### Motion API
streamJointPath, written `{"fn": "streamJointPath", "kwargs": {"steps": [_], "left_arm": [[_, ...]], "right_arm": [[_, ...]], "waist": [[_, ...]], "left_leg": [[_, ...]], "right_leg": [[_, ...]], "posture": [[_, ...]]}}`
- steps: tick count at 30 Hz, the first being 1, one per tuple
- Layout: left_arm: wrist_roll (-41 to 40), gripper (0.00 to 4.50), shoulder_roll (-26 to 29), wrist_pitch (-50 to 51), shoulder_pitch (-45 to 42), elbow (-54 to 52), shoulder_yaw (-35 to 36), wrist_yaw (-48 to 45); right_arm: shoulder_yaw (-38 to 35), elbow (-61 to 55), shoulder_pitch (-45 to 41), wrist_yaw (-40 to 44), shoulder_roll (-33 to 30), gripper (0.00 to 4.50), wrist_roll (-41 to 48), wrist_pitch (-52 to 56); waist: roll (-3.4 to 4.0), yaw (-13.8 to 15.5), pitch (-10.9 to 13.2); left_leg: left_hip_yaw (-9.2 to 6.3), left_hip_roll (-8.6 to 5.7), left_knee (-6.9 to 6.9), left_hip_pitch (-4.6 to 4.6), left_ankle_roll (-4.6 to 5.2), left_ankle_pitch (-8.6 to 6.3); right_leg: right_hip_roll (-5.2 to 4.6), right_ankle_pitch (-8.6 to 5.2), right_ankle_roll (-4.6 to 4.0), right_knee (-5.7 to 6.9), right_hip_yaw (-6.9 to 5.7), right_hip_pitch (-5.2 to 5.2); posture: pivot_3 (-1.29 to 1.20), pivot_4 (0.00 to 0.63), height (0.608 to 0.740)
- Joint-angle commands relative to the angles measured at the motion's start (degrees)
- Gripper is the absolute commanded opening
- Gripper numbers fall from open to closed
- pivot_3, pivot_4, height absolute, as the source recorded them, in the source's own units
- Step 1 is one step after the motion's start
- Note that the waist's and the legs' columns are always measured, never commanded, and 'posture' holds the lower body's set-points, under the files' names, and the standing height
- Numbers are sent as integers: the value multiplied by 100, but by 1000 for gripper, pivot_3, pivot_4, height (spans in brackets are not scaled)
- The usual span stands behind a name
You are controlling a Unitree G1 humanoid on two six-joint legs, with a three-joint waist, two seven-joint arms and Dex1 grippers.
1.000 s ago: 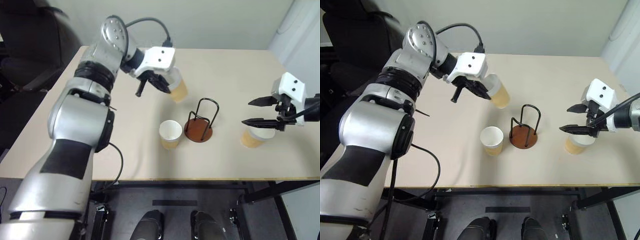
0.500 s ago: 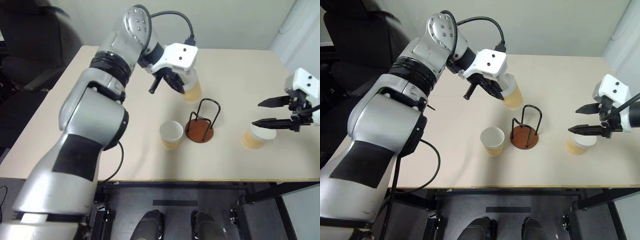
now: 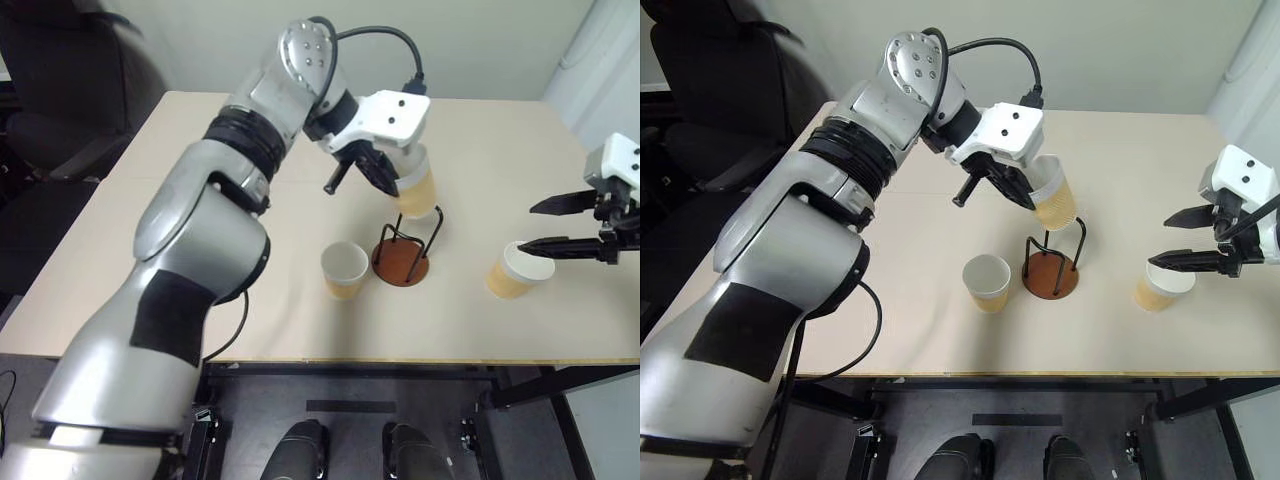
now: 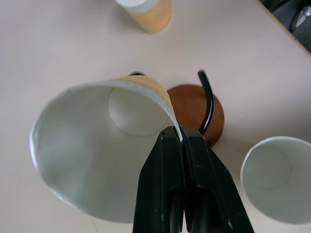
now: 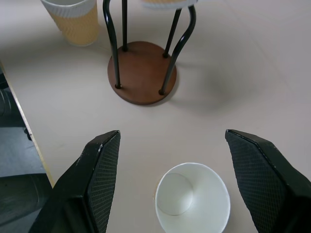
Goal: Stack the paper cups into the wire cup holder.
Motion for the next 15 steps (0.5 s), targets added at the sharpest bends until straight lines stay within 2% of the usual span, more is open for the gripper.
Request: {"fn": "streamJointPath", "kwargs": {"steps": [1,9,15], "left_arm": [[-371,13,55,23,-226,-293,-296,-179],[-574,13,95,-137,-166,-348,-818,-179],[-263,13,-35,-381,-146,-120,-733,-179]], "right_arm": [[-315,-134,10,-25,-158,3493,76,35],[-394,-206,84,-95,-158,3493,94,64],[-419,-266,145,-148,-143,3493,124,68]], "waist": [[-1,-1,0],[0,0,0],[0,4,0]], "left_leg": [[1,-2,1,0,0,0],[0,-1,15,2,3,1],[-1,-1,25,2,7,0]], "right_leg": [[2,0,0,0,-3,2],[2,3,7,1,-3,9],[0,5,11,0,-4,16]], "posture": [[0,150,740],[0,150,740],[0,150,740]]}}
